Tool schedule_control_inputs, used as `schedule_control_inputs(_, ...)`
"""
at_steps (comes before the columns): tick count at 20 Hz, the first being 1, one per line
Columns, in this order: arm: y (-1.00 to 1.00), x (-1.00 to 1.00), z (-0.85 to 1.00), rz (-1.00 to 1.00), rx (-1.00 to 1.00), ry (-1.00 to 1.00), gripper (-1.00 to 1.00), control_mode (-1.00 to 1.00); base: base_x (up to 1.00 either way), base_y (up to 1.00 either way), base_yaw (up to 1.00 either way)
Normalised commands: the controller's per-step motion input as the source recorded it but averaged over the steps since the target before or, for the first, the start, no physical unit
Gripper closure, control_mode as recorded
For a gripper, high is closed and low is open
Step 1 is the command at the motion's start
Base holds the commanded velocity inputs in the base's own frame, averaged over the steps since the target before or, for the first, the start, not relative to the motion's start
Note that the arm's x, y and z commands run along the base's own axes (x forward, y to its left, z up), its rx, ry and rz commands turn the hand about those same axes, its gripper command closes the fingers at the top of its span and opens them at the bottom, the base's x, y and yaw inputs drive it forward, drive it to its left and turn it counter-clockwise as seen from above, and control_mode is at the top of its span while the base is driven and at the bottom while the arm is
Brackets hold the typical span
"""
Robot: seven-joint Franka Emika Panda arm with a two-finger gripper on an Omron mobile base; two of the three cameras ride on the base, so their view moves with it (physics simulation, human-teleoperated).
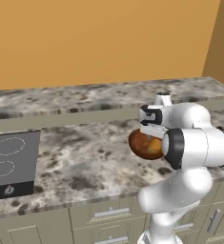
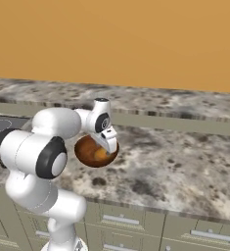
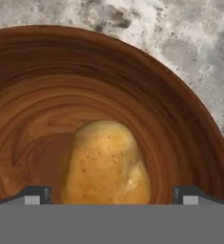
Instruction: Place the chicken drumstick on the plate and place the potato on the same plate.
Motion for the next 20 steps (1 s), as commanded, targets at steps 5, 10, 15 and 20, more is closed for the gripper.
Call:
schedule_control_inputs(5, 0.0, 0.0, -0.16, 0.0, 0.0, 0.02, -1.0, -1.0, 0.0, 0.0, 0.0)
schedule_control_inputs(10, 0.0, 0.0, -0.16, 0.0, 0.0, 0.03, -1.0, -1.0, 0.0, 0.0, 0.0)
schedule_control_inputs(15, 0.0, 0.0, -0.17, 0.0, 0.0, 0.02, -1.0, -1.0, 0.0, 0.0, 0.0)
schedule_control_inputs(20, 0.0, 0.0, -0.21, 0.0, 0.0, 0.02, 1.0, -1.0, 0.0, 0.0, 0.0)
